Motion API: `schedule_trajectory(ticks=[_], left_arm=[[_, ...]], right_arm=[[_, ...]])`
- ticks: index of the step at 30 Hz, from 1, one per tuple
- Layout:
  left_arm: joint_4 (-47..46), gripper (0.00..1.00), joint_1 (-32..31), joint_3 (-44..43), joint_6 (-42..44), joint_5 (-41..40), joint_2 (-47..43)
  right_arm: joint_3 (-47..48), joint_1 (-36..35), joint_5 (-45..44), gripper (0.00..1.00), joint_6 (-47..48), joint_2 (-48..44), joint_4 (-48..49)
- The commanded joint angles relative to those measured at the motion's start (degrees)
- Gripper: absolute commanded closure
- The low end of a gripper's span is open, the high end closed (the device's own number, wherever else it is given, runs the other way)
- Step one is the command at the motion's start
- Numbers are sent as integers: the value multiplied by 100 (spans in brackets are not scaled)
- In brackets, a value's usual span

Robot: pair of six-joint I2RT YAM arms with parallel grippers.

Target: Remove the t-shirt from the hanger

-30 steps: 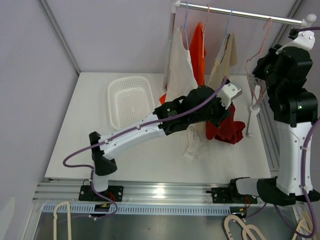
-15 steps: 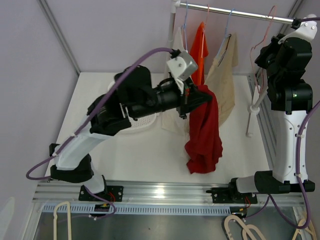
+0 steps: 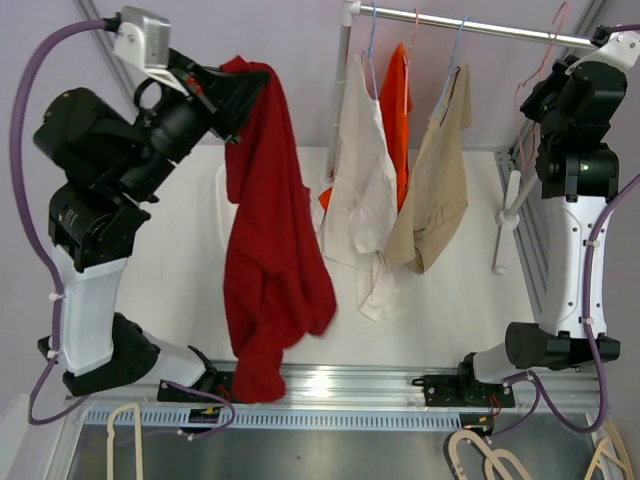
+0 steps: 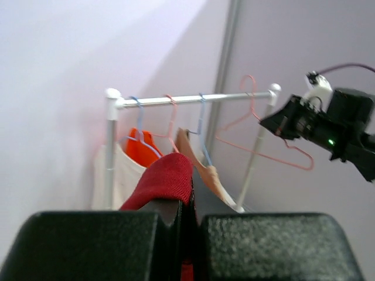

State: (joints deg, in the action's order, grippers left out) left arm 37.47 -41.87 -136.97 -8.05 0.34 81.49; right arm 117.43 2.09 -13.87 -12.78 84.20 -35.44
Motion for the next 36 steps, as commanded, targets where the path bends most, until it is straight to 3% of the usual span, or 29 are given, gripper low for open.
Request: schedule_trajectory(ticks=[1, 6, 10, 16, 23, 27, 28, 29, 31, 35, 36], left_arm=[[-879, 99, 476, 204, -153, 116, -291], [-1988, 99, 1091, 952, 102, 54, -495], [-1981, 99, 1575, 487, -116, 185, -64], [-2078, 99, 2086, 601, -565, 476, 393], [-2499, 99, 2279, 1953, -680, 336, 227], [-2210, 100, 2481, 2051, -776, 212, 393], [-2035, 99, 2534, 2069, -829, 212, 437], [-1990, 99, 2613, 2130, -916, 230, 464], [-1989, 99, 2657, 2374, -987, 204, 473], [-1833, 99, 2684, 2937, -1136, -86, 473], [-1649, 99, 2684, 2965, -1259, -522, 490]], right_arm=[[131, 168, 174, 100, 65, 34, 477], [9, 292, 376, 100, -14, 131, 503], [-429, 345, 420, 100, -32, 62, 591], [-1221, 450, 464, 100, -41, -211, 758], [-1811, 494, 578, 100, -181, -537, 907], [-1767, 494, 552, 100, -146, -563, 785], [-1758, 494, 552, 98, -155, -580, 758], [-1758, 503, 552, 75, -164, -598, 741], [-1802, 503, 526, 48, -190, -677, 714], [-1680, 494, 438, 44, -182, -765, 688], [-1575, 503, 446, 44, -181, -765, 522]])
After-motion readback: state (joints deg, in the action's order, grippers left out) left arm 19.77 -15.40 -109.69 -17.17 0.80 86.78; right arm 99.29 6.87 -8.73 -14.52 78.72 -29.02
